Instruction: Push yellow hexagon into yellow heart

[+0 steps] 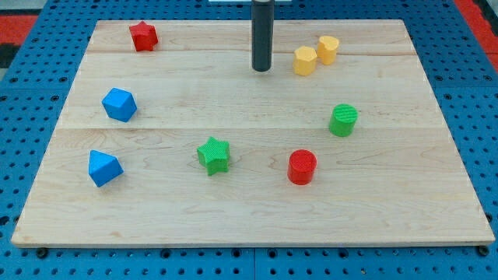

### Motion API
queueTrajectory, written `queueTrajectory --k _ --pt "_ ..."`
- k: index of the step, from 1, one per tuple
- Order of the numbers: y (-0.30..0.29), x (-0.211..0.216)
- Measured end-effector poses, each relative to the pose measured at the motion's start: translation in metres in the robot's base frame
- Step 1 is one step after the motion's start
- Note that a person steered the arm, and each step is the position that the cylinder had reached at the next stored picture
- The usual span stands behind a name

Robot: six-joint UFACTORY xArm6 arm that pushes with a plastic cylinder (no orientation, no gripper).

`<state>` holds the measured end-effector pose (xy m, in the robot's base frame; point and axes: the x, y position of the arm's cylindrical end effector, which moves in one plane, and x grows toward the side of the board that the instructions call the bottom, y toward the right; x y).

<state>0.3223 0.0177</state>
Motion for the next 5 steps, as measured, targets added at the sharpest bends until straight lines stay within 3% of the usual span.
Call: queueTrajectory --k 3,5 --pt "0.08 0.005" --pt "0.085 -0.013"
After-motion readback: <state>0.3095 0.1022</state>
